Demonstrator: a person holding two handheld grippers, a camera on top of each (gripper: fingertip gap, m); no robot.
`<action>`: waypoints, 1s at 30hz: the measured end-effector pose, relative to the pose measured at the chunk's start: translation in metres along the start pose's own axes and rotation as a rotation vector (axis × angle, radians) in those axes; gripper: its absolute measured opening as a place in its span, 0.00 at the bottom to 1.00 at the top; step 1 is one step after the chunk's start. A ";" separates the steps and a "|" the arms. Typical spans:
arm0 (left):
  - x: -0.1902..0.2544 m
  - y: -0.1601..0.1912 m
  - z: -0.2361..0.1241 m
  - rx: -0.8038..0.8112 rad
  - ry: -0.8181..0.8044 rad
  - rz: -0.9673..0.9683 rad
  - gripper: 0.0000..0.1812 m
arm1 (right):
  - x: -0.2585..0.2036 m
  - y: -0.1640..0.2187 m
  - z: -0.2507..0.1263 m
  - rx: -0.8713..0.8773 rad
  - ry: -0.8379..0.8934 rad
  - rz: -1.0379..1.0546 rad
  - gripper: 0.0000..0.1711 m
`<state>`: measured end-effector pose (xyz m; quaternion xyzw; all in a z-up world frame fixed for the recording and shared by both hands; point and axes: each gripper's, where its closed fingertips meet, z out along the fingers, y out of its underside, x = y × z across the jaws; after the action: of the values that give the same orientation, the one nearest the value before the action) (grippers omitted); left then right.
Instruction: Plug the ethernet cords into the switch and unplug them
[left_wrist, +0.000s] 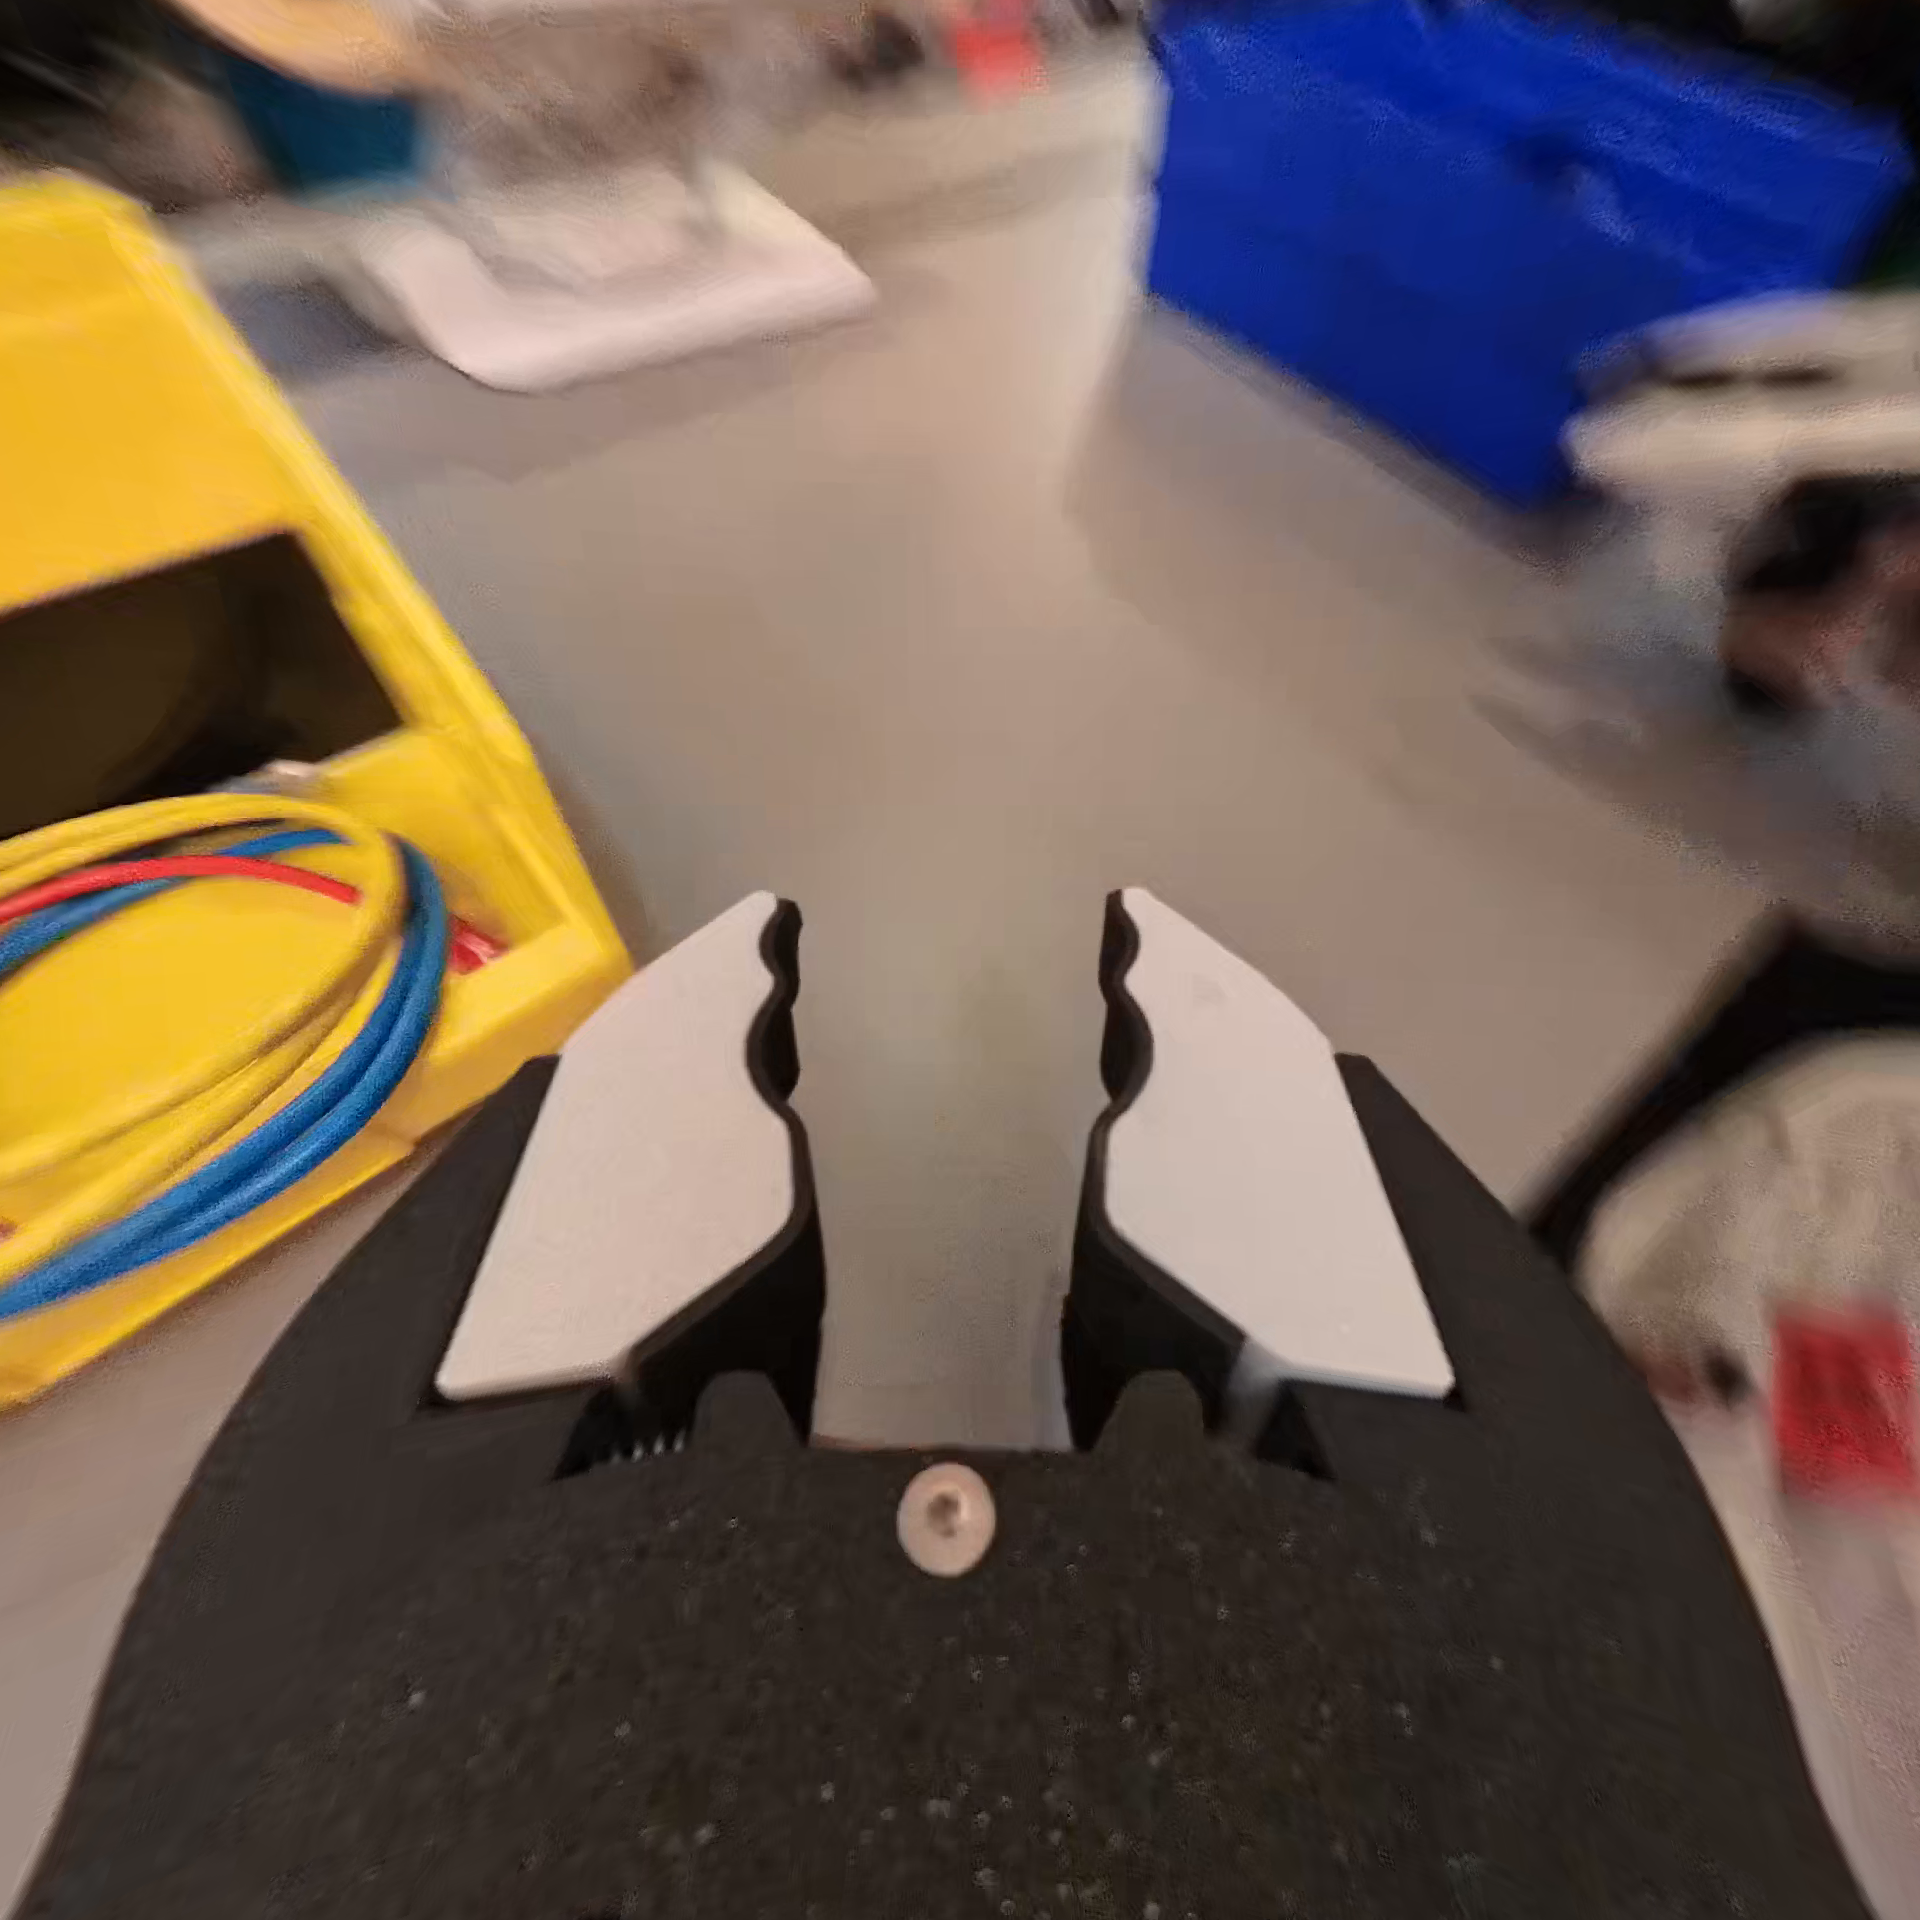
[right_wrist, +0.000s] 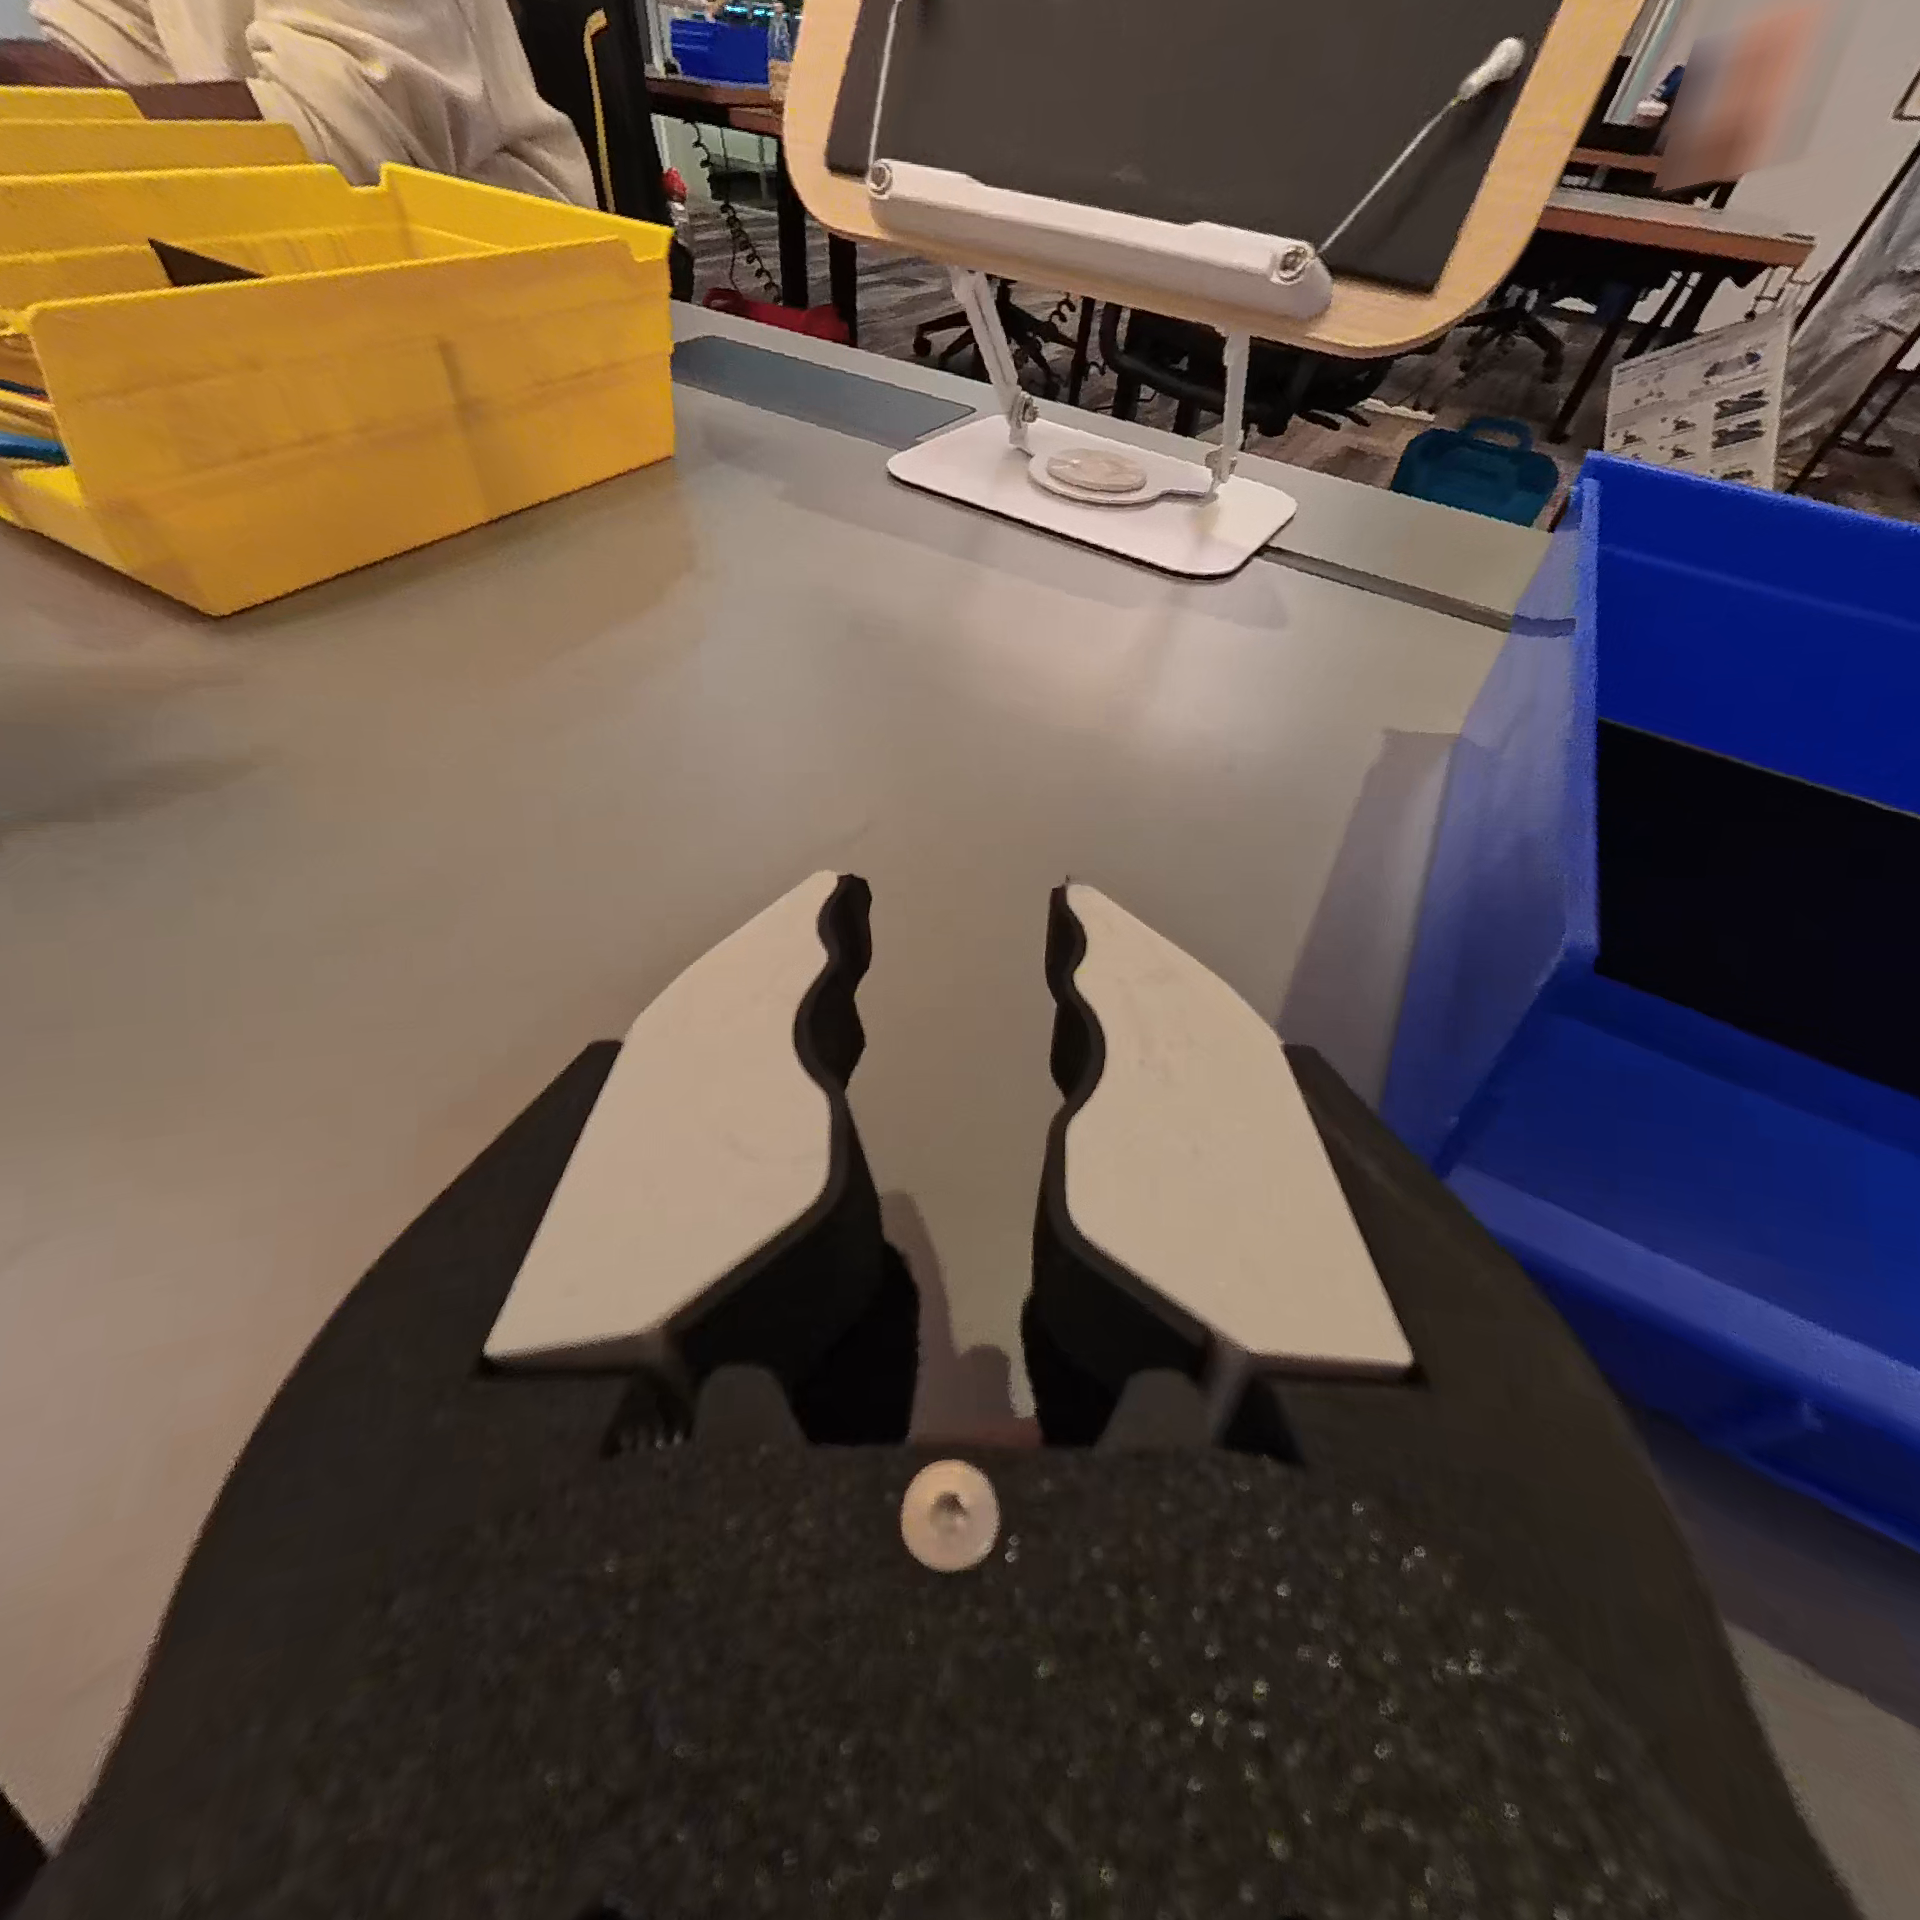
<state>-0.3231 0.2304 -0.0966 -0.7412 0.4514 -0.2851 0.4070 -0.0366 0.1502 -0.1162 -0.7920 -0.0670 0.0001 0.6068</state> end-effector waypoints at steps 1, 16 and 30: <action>-0.003 0.009 -0.011 -0.143 0.074 0.072 0.28 | -0.001 0.000 0.000 0.001 -0.005 -0.008 0.19; -0.141 0.042 -0.009 -0.977 0.396 0.176 0.18 | -0.009 0.003 0.000 -0.020 -0.052 -0.020 0.19; -0.157 -0.040 -0.043 -0.611 0.270 0.212 0.03 | -0.012 0.004 -0.001 -0.025 -0.067 -0.015 0.18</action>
<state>-0.4074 0.3674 -0.0492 -0.7332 0.6402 -0.1886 0.1304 -0.0476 0.1472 -0.1206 -0.7987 -0.0934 0.0213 0.5941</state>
